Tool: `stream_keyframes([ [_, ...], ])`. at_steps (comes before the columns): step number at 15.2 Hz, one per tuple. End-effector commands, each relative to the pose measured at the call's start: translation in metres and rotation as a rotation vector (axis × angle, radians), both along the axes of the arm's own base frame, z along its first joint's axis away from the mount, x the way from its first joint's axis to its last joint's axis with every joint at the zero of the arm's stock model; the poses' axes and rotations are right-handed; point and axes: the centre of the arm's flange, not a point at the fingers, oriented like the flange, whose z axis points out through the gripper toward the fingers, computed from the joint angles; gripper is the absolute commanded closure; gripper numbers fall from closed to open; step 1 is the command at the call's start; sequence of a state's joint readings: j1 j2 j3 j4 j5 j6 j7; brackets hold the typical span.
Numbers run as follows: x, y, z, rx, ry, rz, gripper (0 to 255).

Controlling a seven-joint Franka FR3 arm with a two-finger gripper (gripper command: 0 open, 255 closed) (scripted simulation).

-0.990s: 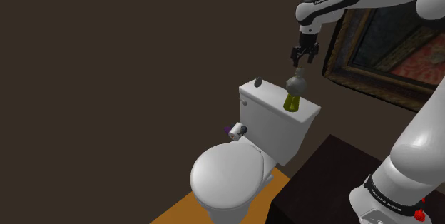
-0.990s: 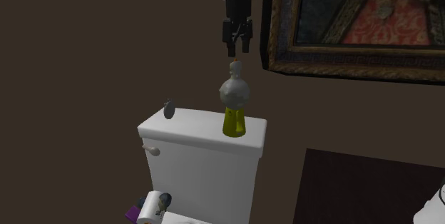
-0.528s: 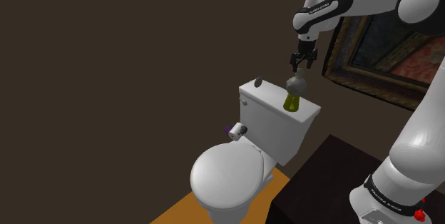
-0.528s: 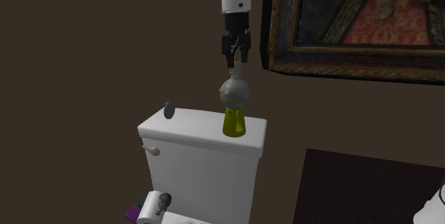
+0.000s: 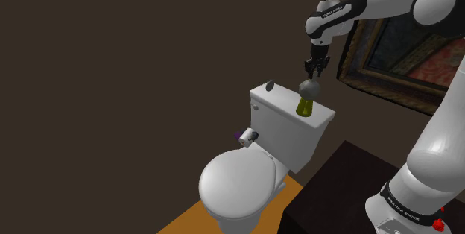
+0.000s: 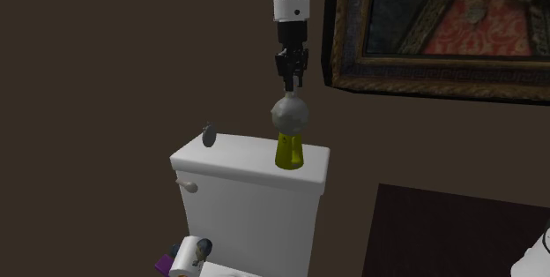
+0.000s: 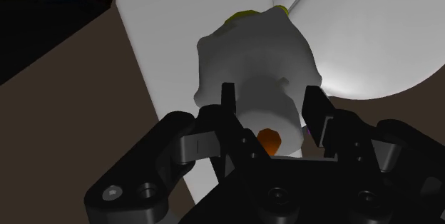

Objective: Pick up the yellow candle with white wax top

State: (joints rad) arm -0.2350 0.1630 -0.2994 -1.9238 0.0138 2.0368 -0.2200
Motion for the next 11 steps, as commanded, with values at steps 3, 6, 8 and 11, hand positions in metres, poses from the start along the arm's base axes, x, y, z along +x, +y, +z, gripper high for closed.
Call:
stream_keyframes([
  [3,0.000,0.000,-0.001,0.001,0.001,0.000,255],
  [6,0.000,0.000,0.004,0.000,0.001,0.000,255],
  [8,0.000,0.000,0.015,0.001,0.001,0.000,255],
  [11,0.000,0.000,0.031,0.001,0.001,0.000,255],
])
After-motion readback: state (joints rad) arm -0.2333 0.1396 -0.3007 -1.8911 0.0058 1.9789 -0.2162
